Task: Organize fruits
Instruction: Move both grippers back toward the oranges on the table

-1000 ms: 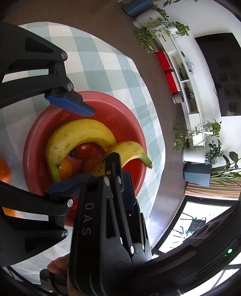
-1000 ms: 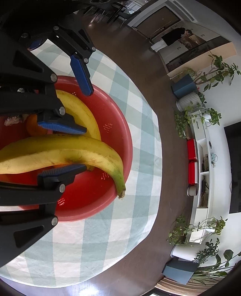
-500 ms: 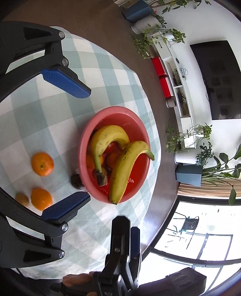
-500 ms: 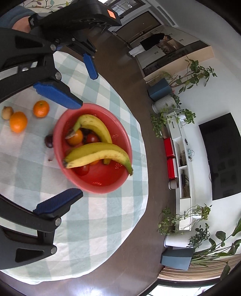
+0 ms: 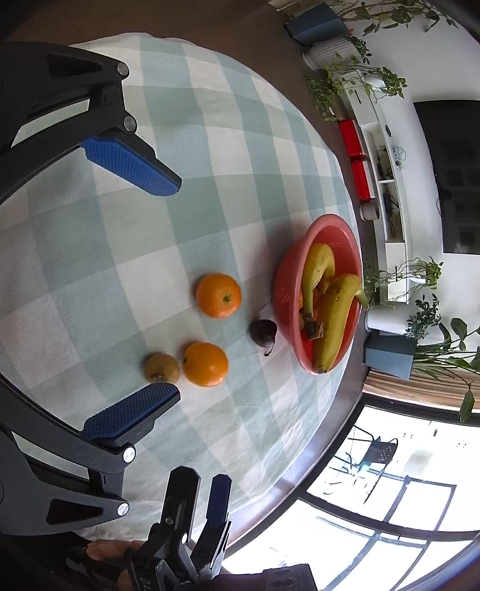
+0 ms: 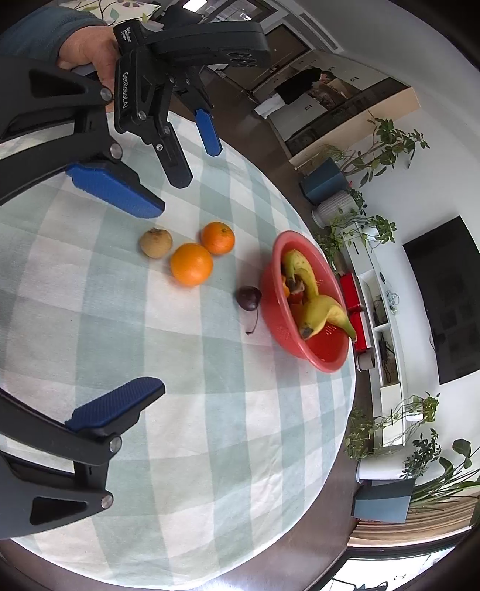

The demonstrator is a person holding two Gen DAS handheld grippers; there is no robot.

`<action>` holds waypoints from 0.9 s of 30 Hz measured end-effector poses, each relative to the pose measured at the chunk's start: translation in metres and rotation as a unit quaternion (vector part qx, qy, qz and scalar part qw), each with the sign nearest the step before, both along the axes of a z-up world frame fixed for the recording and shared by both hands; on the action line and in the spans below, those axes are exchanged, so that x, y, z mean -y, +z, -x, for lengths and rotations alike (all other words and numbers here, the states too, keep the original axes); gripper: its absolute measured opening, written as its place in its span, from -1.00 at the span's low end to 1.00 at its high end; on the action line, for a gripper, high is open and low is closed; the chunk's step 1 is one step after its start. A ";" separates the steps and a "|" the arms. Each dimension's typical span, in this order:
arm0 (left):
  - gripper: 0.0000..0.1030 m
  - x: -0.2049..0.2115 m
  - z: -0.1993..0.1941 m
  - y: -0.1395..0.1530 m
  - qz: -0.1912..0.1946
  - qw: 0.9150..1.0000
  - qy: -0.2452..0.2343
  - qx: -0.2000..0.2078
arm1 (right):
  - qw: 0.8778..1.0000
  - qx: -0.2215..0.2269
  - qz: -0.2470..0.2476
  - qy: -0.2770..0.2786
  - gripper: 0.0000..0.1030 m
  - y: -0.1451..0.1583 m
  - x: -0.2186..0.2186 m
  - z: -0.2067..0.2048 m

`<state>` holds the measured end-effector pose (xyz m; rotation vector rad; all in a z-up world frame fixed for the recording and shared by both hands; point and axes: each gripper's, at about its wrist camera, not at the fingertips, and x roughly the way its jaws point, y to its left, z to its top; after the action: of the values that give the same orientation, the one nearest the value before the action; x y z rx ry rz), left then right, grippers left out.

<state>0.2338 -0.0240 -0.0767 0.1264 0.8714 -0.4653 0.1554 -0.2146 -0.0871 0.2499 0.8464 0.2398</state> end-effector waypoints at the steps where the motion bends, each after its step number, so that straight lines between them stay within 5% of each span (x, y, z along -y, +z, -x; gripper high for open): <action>1: 0.99 0.000 0.004 -0.001 0.004 1.000 -0.004 -0.002 | 1.000 -0.002 -0.001 -0.001 0.65 -0.001 -0.001 0.002; 15: 0.97 0.007 -0.033 0.002 -0.020 0.999 -0.032 -0.020 | 1.000 -0.017 0.007 -0.004 0.44 -0.004 0.000 0.000; 22: 0.30 0.024 -0.074 -0.010 -0.071 0.994 -0.072 -0.046 | 1.000 -0.025 0.009 -0.001 0.43 -0.009 0.000 0.000; 27: 0.26 0.030 -0.086 -0.024 -0.076 0.992 -0.082 -0.060 | 0.999 -0.030 0.009 -0.001 0.43 -0.012 0.003 -0.003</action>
<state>0.3195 -0.0536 -0.1008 0.3145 1.0192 -0.5638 0.1589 -0.2173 -0.0988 0.2431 0.9080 0.2237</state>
